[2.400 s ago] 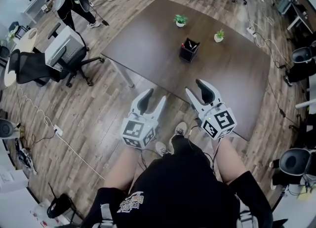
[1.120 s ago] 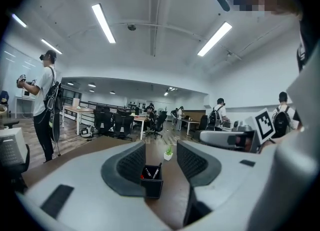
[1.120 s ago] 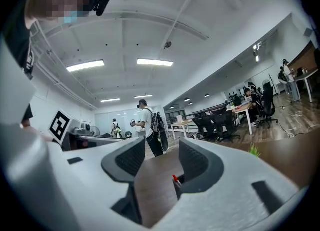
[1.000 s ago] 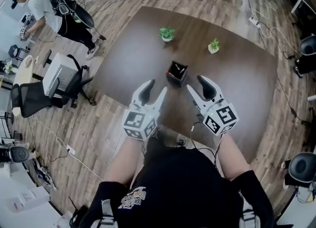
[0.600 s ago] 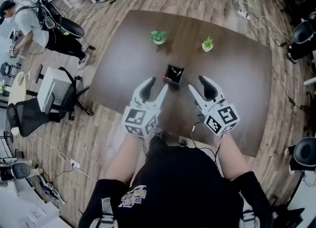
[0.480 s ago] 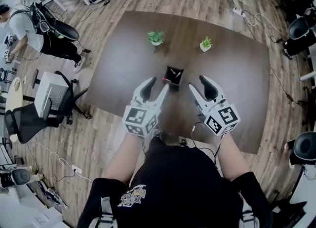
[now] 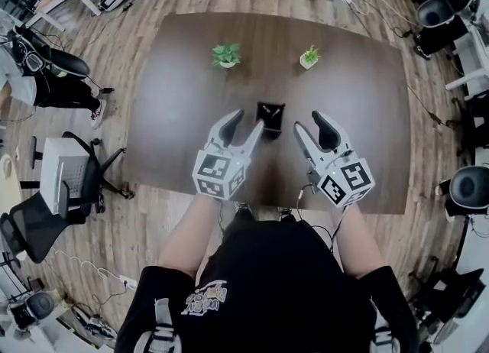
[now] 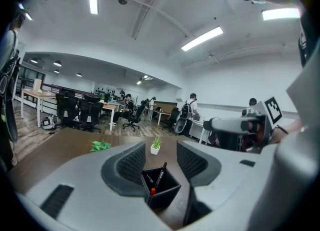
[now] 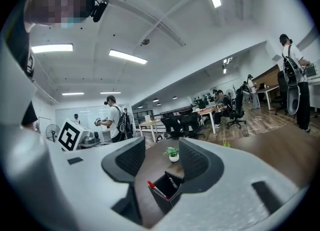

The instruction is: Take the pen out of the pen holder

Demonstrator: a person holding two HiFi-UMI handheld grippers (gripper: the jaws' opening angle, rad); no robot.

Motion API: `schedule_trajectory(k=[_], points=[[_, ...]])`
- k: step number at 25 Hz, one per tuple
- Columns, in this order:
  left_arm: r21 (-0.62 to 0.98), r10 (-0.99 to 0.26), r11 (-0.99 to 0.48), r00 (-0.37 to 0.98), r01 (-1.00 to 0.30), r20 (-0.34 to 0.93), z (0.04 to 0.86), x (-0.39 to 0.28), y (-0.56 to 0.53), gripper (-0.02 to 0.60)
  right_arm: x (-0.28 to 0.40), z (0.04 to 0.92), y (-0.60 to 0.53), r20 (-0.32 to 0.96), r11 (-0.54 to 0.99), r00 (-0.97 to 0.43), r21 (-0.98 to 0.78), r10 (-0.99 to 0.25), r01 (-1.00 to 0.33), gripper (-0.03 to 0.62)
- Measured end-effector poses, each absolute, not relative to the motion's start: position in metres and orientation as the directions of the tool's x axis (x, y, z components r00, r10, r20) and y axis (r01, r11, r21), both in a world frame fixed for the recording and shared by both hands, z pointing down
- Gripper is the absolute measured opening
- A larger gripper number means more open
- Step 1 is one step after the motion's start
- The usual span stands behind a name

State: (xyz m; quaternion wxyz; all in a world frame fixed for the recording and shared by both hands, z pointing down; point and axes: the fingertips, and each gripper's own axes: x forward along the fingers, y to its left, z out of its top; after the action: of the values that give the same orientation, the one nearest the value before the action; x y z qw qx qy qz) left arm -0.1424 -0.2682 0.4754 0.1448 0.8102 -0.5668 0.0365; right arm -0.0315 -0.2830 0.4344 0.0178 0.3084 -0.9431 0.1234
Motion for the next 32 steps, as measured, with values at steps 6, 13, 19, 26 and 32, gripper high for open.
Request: schedule_trajectory(k=[6, 13, 19, 26, 32], points=[[0.205, -0.857, -0.397, 0.442, -0.895, 0.267, 0.507, -0.149, -0.295, 0.176, -0.035, 0.448, -0.291, 0.152, 0.714, -0.748, -0.226, -0.646, -0.662, 0.209], [0.207, -0.790, -0.470, 0.513, -0.858, 0.336, 0.547, -0.148, -0.321, 0.176, -0.034, 0.464, -0.299, 0.181, 0.639, -0.680, -0.239, -0.710, -0.731, 0.207], [0.218, -0.727, -0.524, 0.566, -0.823, 0.390, 0.573, -0.143, -0.335, 0.175, -0.026, 0.473, -0.301, 0.199, 0.574, -0.622, -0.251, -0.757, -0.779, 0.204], [0.192, -0.680, -0.570, 0.590, -0.799, 0.435, 0.593, -0.136, -0.341, 0.141, -0.016, 0.478, -0.301, 0.217, 0.525, -0.576, -0.252, -0.788, -0.813, 0.204], [0.155, -0.659, -0.592, 0.586, -0.791, 0.472, 0.605, -0.130, -0.342, 0.127, -0.009, 0.482, -0.301, 0.222, 0.505, -0.559, -0.257, -0.799, -0.824, 0.204]])
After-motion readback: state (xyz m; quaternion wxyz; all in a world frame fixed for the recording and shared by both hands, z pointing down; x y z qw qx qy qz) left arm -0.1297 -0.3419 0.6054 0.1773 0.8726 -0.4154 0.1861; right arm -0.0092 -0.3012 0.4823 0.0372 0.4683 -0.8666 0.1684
